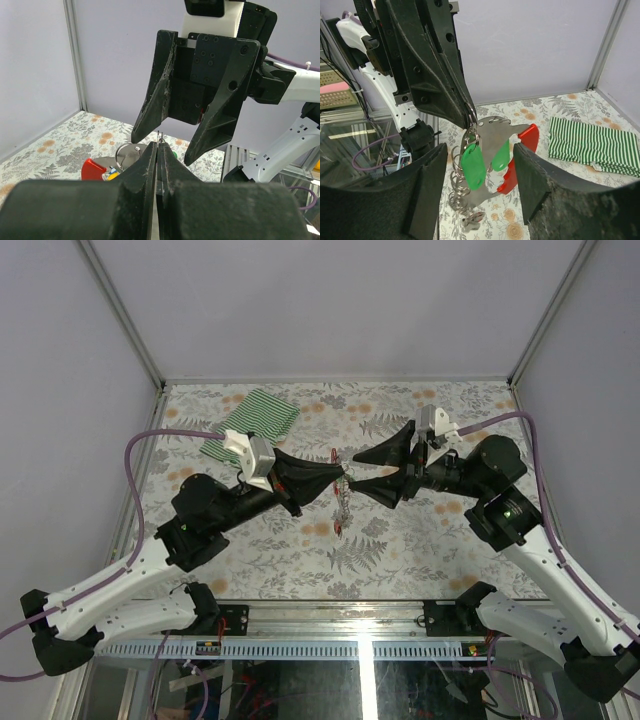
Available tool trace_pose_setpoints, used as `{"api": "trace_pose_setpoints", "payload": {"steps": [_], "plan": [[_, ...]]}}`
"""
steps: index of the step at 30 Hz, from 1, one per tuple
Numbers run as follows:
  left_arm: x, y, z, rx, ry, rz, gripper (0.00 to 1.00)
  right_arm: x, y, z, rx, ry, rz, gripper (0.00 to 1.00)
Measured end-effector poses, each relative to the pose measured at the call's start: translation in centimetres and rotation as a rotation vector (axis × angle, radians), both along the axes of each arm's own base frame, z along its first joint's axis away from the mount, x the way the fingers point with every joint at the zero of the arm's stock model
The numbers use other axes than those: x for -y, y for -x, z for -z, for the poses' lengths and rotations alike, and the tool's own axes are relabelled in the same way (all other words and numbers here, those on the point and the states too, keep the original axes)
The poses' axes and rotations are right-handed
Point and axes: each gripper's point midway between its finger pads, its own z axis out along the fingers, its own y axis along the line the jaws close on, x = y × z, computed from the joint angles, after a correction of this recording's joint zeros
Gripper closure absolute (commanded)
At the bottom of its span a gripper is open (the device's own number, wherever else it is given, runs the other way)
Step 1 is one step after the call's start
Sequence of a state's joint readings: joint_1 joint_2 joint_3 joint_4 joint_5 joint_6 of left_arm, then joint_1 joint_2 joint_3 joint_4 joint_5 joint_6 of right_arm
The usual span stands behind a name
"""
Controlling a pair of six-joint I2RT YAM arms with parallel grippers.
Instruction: Put the keys on the keyring
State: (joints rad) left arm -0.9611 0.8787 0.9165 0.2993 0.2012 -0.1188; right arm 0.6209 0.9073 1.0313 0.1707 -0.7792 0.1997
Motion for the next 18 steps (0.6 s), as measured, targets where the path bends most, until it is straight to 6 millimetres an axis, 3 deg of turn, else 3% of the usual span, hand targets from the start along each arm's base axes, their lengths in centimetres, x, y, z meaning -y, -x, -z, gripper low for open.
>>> {"api": "trace_pose_setpoints", "payload": {"steps": [18], "plan": [[0.09, -0.03, 0.10, -0.001, -0.003, 0.001, 1.00, -0.01, -0.40, 0.52, -0.009, 0.012, 0.022, 0.67]]}}
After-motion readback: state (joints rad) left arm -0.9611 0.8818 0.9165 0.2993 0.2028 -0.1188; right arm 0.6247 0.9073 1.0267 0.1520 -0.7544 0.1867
